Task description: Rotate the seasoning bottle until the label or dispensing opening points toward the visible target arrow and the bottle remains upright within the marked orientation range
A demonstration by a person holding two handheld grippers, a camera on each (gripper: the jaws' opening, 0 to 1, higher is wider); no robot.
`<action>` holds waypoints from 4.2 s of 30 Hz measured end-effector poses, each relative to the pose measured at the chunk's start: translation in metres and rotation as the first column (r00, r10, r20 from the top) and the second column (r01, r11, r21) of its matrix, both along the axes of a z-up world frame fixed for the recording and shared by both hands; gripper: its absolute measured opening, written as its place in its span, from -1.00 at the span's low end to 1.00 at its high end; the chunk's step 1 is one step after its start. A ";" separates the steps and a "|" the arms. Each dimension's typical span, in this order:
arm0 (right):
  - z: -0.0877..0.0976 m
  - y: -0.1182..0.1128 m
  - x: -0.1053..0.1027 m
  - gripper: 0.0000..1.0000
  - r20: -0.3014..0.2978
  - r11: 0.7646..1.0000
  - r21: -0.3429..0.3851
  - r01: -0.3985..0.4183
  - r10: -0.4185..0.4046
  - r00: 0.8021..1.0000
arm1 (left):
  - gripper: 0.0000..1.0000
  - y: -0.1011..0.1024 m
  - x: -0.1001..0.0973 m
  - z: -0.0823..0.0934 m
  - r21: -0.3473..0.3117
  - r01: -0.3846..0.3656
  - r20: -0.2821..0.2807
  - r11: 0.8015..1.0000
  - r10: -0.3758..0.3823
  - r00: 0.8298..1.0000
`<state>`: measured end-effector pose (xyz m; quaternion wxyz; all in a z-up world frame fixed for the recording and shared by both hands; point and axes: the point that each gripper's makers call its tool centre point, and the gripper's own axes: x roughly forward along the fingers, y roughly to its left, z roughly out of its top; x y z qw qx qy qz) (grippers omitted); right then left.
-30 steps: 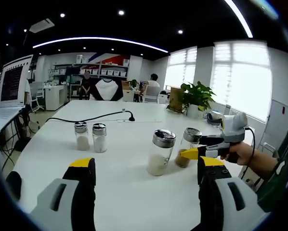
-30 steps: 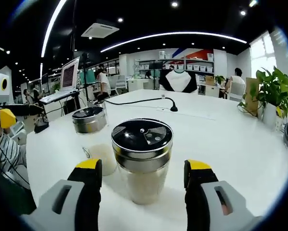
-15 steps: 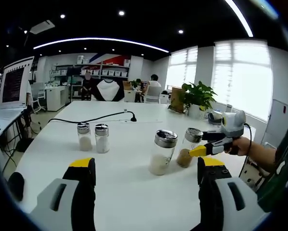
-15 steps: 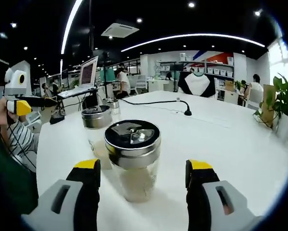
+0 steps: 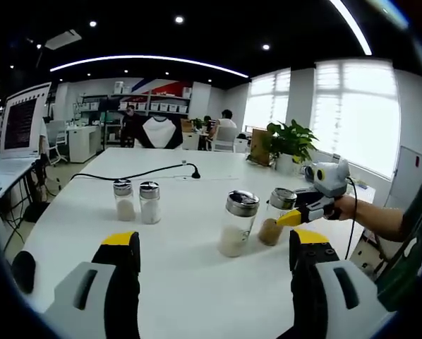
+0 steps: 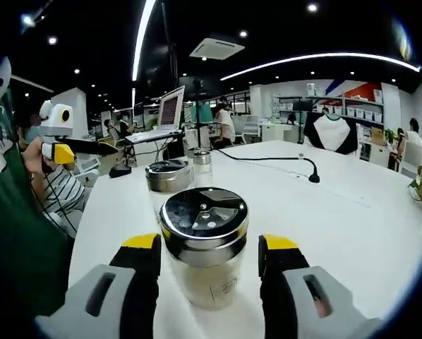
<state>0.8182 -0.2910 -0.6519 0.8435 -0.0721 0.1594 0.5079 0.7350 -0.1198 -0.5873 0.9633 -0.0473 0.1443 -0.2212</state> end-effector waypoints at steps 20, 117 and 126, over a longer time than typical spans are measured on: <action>-0.015 0.006 -0.003 -0.16 -0.034 0.998 -0.019 -0.061 0.060 0.998 | 0.84 0.004 0.003 0.003 -0.002 -0.009 0.007 1.000 0.009 1.000; -0.024 -0.008 0.006 -0.19 -0.034 0.920 -0.133 0.367 -0.375 0.927 | 0.85 -0.009 -0.006 -0.013 0.031 0.059 -0.026 0.998 -0.058 0.998; -0.025 -0.010 0.006 -0.19 -0.038 0.903 -0.144 0.404 -0.413 0.910 | 0.84 -0.012 -0.005 -0.013 0.032 0.071 -0.025 0.997 -0.071 0.997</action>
